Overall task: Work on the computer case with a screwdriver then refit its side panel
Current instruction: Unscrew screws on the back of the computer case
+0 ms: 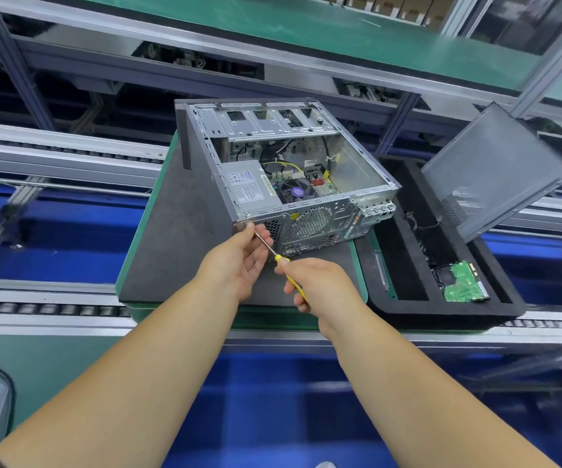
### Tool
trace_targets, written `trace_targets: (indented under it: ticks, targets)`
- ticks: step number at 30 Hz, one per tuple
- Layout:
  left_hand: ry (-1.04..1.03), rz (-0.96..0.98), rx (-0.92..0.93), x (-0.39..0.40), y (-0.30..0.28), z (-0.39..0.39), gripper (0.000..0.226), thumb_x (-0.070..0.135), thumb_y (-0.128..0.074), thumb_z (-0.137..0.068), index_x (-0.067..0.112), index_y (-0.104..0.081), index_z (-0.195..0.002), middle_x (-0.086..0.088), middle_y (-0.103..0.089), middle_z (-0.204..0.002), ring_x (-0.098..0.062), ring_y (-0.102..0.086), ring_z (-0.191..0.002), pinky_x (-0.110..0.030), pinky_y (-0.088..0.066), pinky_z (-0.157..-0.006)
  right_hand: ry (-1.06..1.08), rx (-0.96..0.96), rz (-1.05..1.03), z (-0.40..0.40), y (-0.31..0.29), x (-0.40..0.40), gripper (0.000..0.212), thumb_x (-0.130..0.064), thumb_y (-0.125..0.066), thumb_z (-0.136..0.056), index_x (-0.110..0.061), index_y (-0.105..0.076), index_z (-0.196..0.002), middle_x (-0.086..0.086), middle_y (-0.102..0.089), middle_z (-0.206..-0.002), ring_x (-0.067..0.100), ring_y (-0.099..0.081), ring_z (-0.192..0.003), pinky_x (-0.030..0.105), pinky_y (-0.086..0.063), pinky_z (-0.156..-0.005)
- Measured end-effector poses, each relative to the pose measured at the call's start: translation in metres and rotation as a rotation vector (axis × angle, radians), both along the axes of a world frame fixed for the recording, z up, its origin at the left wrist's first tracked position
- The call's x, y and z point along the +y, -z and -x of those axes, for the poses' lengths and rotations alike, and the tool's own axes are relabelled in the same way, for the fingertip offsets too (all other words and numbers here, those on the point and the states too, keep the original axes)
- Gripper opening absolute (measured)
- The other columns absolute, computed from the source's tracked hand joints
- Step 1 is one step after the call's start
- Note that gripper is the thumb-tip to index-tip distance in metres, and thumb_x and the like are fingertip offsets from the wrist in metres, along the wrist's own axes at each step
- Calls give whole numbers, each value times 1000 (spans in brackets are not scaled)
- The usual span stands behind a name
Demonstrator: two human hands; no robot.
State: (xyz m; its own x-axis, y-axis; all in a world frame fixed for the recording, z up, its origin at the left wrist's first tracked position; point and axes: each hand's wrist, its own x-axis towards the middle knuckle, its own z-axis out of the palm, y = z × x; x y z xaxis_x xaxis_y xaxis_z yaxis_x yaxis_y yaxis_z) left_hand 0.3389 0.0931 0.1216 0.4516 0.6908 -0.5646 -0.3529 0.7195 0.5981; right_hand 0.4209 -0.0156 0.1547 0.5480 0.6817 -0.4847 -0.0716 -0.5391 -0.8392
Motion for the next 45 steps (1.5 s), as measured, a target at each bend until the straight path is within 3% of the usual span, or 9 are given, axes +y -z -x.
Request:
trace_targets:
  ticks: [3, 6, 9, 17, 25, 31, 36, 40, 45]
  targets:
    - [14, 11, -1, -8, 4, -7, 19, 27, -59, -96, 15, -71, -87, 4, -75, -75, -5, -71, -69, -16, -53, -58, 50, 21, 11, -16, -4, -9, 10, -25, -66, -92, -17, -70, -88, -1, -66, -65, 11, -46, -48, 24, -39, -48]
    - [30, 49, 18, -17, 9, -19, 20, 23, -56, -97, 14, -70, -87, 3, -74, -74, -8, -70, -72, -17, -52, -56, 117, 67, 63, -40, -13, -16, 11, -17, -62, -92, -13, -67, -83, 3, -69, -68, 13, -45, -49, 25, -37, -49]
    - [67, 71, 32, -27, 11, -35, 20, 20, -54, -97, 11, -71, -90, 1, -74, -74, -9, -72, -70, -17, -54, -54, 170, 138, -32, -70, -16, -27, 14, -14, -59, -94, -11, -68, -83, 6, -71, -68, 13, -45, -47, 23, -36, -48]
    - [140, 58, 127, -55, 26, -98, 14, 15, -61, -92, 10, -74, -91, 1, -74, -76, -7, -70, -63, -16, -52, -50, 239, 147, -311, -173, 1, -54, 24, -25, -67, -92, -1, -68, -94, 6, -67, -62, 11, -51, -46, 18, -39, -43]
    - [118, 72, 207, -74, 43, -171, 13, 14, -59, -94, 8, -71, -94, 3, -70, -69, -8, -68, -60, -20, -53, -53, 291, 101, -326, -281, 26, -82, 31, -35, -61, -96, -11, -71, -81, 5, -69, -65, 10, -51, -47, 19, -41, -44]
    - [118, -49, 229, -82, 55, -213, 13, 14, -60, -93, 8, -71, -97, 2, -70, -71, -9, -67, -63, -20, -54, -58, 200, 25, -261, -323, 48, -82, 32, -35, -56, -99, -14, -69, -77, -2, -70, -63, 7, -50, -48, 20, -41, -48]
    - [158, -196, 328, -85, 63, -234, 13, 14, -60, -93, 11, -73, -95, 2, -71, -76, -10, -67, -68, -21, -54, -66, 53, -156, -207, -342, 65, -78, 34, -34, -56, -97, 0, -64, -94, -10, -74, -71, -3, -55, -50, 14, -45, -49]
    - [186, -260, 338, -86, 72, -244, 17, 13, -56, -95, 10, -72, -100, 2, -72, -80, -11, -68, -73, -21, -55, -67, -120, -283, -146, -349, 77, -74, 31, -40, -57, -94, -10, -60, -89, -16, -72, -71, -6, -58, -55, 27, -45, -62]
    - [223, -289, 343, -87, 82, -260, 19, 14, -55, -96, 12, -73, -98, 1, -72, -83, -13, -69, -77, -22, -55, -68, -340, -459, -57, -356, 92, -69, 30, -50, -57, -90, -23, -55, -76, -13, -70, -72, 9, -65, -72, 34, -51, -67]
